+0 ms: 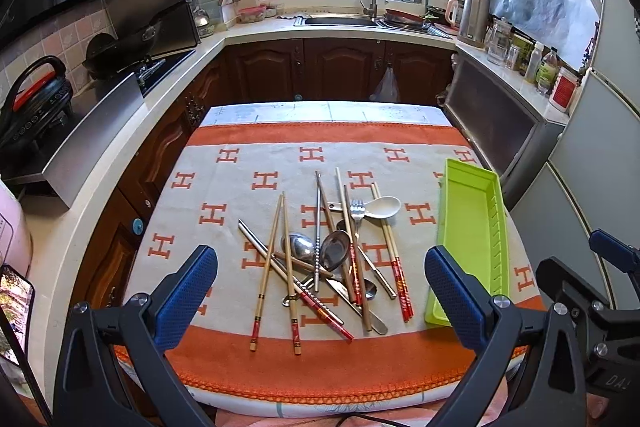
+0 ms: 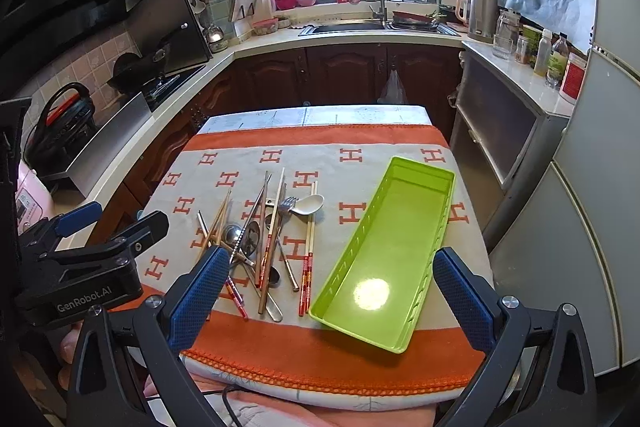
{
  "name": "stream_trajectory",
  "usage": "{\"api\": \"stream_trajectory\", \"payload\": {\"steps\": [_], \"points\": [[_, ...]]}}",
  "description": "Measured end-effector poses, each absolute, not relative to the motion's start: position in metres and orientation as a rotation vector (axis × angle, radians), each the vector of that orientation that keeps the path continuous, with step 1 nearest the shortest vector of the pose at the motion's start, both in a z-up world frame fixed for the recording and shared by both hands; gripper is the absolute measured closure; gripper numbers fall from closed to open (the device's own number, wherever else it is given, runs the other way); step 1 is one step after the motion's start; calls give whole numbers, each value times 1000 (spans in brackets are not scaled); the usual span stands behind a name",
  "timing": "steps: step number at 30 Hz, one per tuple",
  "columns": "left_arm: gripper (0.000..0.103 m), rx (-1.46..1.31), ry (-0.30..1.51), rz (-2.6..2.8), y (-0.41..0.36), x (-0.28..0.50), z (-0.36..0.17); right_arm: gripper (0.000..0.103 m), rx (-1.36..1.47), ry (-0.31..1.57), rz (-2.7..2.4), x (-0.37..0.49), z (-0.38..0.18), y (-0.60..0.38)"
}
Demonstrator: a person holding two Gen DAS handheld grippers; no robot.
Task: Organize utensils
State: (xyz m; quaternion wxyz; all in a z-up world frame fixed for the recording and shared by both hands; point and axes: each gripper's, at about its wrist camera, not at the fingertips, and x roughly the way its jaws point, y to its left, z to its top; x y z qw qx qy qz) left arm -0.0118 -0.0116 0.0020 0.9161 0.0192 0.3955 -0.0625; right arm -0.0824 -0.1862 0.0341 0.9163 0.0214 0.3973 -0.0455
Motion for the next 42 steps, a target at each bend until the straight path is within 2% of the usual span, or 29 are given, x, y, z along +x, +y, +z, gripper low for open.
{"api": "stream_trajectory", "payload": {"steps": [10,42], "points": [[1,28,782,-128,-16,-15,3,0,74,836,-88,-78,23,-197],[1,12,846,-94,-8,-5,-9,0,90,872,-75,-60,1,-190]]}}
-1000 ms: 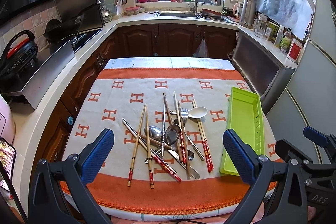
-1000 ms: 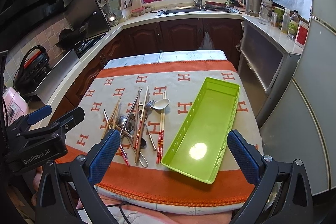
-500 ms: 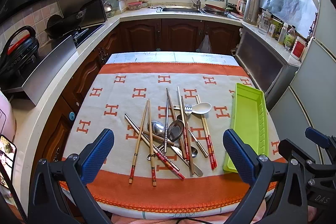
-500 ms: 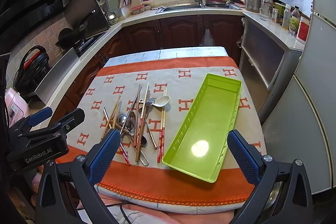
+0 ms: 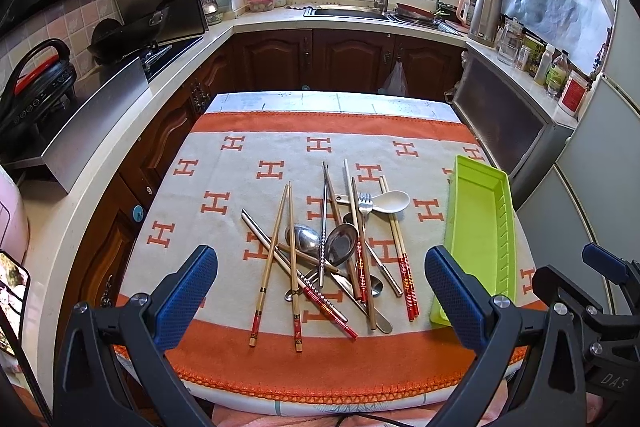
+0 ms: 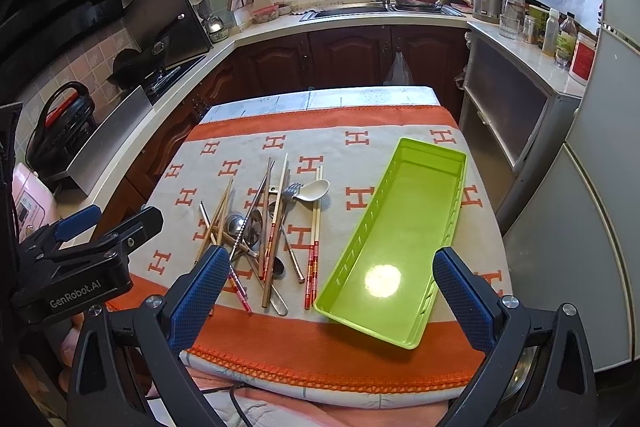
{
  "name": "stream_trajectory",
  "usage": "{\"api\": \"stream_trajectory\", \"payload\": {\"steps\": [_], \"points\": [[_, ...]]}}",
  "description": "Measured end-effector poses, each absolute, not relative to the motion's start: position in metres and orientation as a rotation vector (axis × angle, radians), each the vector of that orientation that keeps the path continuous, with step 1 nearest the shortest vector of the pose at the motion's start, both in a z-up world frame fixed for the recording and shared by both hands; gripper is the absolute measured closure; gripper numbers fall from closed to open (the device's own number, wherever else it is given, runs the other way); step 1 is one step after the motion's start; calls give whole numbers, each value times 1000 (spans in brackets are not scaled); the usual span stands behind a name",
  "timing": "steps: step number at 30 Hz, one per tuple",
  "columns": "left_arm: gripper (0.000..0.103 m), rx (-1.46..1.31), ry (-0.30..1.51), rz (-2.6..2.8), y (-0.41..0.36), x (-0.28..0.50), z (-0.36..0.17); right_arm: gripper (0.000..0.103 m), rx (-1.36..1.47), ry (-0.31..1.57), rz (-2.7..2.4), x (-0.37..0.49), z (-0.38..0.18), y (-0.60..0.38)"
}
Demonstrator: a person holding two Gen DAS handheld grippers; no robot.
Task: Organize utensils
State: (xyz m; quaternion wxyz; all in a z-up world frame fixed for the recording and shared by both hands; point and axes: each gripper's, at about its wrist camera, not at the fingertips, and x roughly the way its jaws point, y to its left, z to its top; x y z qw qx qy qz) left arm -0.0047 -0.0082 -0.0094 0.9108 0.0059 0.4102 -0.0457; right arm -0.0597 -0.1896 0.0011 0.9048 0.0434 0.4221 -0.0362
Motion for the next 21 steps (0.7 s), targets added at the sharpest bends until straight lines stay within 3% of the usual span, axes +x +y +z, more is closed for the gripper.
{"api": "stream_trajectory", "payload": {"steps": [21], "points": [[1,12,862,-101,-9,-3,-16,0,98,894,-67,-55,-7,-189]]}}
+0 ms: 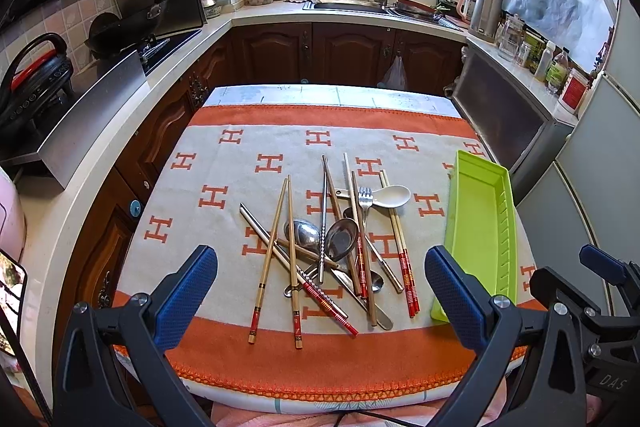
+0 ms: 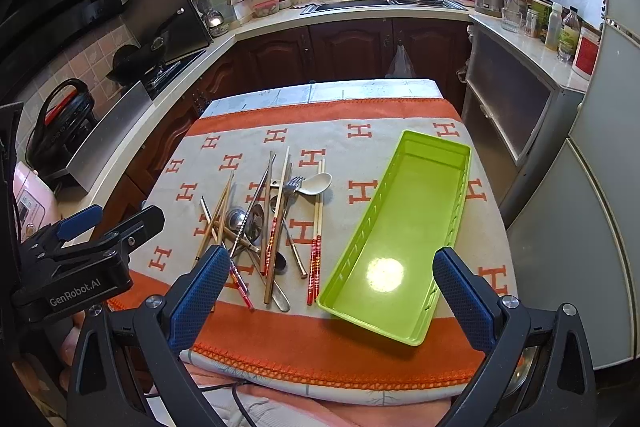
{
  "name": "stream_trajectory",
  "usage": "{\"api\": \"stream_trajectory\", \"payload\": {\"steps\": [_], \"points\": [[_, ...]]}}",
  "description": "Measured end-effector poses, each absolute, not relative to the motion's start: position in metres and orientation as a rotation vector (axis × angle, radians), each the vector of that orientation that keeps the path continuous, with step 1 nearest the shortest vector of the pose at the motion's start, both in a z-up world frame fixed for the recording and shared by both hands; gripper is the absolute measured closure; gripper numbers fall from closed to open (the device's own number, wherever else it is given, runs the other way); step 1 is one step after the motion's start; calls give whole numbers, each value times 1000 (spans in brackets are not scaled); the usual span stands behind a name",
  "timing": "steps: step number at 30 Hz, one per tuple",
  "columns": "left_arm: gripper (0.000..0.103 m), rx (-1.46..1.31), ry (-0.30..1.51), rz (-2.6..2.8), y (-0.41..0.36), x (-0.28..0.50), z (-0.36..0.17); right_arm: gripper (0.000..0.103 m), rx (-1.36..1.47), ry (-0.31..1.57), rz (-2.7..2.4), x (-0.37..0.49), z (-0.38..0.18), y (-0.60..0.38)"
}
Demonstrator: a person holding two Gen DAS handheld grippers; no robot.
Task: Organize utensils
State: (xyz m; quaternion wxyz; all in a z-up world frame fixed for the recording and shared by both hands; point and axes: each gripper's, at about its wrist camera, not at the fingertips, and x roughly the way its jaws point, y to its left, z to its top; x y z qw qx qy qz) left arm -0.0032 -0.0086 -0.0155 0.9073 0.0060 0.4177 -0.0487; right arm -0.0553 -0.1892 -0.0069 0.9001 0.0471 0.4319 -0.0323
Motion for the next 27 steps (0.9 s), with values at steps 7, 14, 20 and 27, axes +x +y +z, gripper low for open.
{"api": "stream_trajectory", "payload": {"steps": [7,14,20,27], "points": [[1,18,865,-105,-10,-3,-17,0,99,895,-69,-55,-7,-189],[1,13,882,-106,-9,1,-19,0,99,897,-67,-55,-7,-189],[1,13,904,-101,-6,9,-23,0,99,910,-68,-49,-13,-186],[1,27,921,-111,-6,17,-27,0,111,941,-66,-38,-21,-187]]}}
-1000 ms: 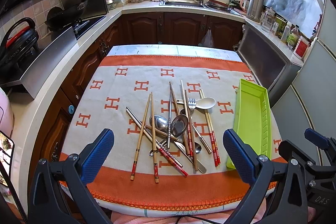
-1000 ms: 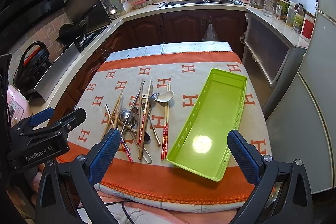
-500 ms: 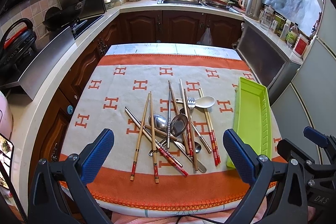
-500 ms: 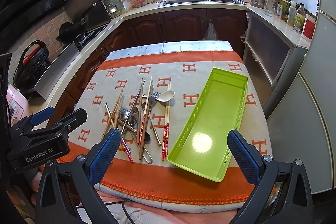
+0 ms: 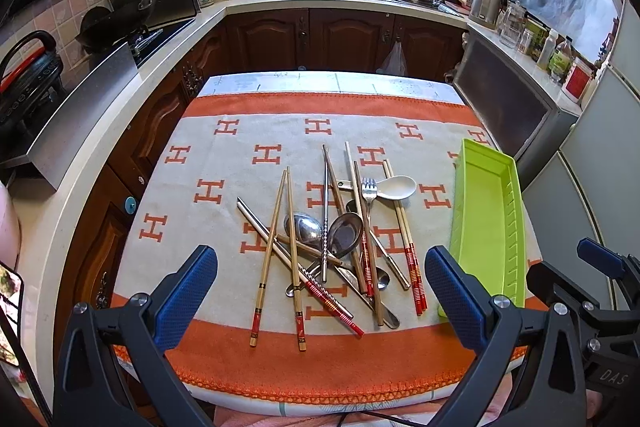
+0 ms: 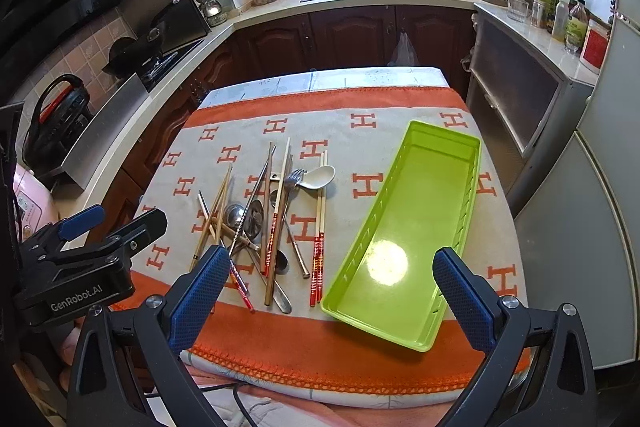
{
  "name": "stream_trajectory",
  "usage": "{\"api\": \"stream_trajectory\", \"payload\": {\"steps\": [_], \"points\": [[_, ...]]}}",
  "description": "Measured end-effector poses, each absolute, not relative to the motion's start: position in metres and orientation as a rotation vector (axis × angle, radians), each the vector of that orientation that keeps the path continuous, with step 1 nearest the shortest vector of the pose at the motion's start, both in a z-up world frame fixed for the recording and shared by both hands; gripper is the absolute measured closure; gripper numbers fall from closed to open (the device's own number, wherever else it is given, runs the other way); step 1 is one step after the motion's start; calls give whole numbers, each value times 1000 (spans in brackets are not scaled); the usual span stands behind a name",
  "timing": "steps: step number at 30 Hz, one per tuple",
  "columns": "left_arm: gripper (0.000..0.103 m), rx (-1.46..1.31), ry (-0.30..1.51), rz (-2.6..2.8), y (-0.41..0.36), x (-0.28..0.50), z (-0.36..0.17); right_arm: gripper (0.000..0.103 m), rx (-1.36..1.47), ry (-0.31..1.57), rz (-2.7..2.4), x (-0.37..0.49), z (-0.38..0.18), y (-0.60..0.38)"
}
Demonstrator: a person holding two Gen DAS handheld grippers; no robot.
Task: Organize utensils
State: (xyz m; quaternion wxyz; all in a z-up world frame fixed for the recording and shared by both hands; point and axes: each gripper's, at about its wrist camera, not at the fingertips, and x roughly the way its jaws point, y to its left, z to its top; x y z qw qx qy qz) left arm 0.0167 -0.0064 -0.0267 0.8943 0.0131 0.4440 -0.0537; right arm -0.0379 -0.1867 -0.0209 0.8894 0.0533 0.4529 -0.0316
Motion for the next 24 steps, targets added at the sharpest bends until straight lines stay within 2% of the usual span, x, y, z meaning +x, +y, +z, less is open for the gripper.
{"api": "stream_trajectory", "payload": {"steps": [6,10,14,17,20,24], "points": [[1,73,948,-69,-5,29,-33,0,113,963,-58,-23,-25,-187],[1,8,967,-69,16,47,-36,0,107,969,-62,-11,-26,-190],[6,-60,1006,-81,43,66,-40,0,84,962,-73,8,-26,-189],[6,-32,1031,-70,55,78,-41,1,64,962,-53,23,-26,-183],[6,-24,1056,-70,68,90,-42,6,50,971,-12,39,-27,-174],[6,-42,1070,-86,81,103,-47,20,49,1016,43,65,-32,-163]]}}
